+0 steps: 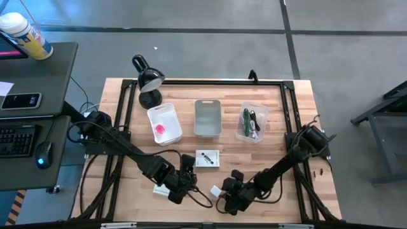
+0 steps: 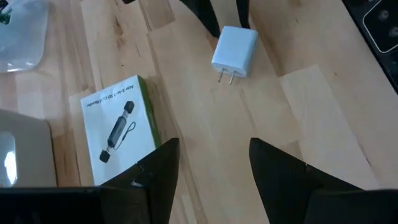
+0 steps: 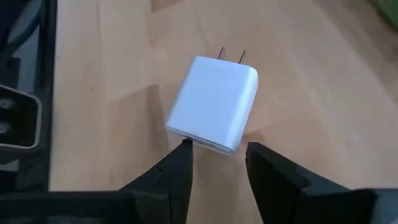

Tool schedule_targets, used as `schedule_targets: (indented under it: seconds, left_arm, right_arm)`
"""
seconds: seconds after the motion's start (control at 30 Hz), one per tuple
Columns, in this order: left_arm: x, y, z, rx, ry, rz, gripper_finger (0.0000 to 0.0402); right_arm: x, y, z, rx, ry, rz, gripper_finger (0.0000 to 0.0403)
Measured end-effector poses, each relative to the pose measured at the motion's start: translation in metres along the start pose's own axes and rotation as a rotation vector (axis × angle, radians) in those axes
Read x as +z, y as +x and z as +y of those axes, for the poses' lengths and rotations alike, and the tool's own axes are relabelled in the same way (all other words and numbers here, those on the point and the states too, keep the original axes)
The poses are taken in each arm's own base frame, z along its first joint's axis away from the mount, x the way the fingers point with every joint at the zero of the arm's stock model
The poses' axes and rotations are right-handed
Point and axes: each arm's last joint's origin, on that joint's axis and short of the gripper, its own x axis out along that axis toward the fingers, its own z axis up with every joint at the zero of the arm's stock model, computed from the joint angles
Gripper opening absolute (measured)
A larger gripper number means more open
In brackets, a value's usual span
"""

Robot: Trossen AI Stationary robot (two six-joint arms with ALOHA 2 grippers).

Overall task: Pick and place items into bin
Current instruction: Put the white charger adapter into the white bin

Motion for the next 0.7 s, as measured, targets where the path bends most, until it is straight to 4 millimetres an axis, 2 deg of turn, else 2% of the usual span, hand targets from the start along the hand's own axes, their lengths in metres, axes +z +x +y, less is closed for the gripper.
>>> schedule_targets:
  seconds: [0.4, 0.53, 0.7]
  left_arm:
    - [-0.033, 0.015, -0.017, -0.014, -0.075, 0.074, 0.0186]
    - [-0.030, 0.016, -0.016, -0.008, -0.067, 0.048, 0.0187]
    - [-0.017, 0.017, -0.014, 0.035, 0.030, -0.087, 0.0189]
  right_arm:
    - [0.032, 0.014, -0.022, -0.039, 0.020, -0.059, 0.0139]
    - [0.035, 0.015, -0.023, -0.031, 0.035, -0.068, 0.0139]
    - [0.030, 0.010, -0.016, -0.007, 0.041, -0.065, 0.0139]
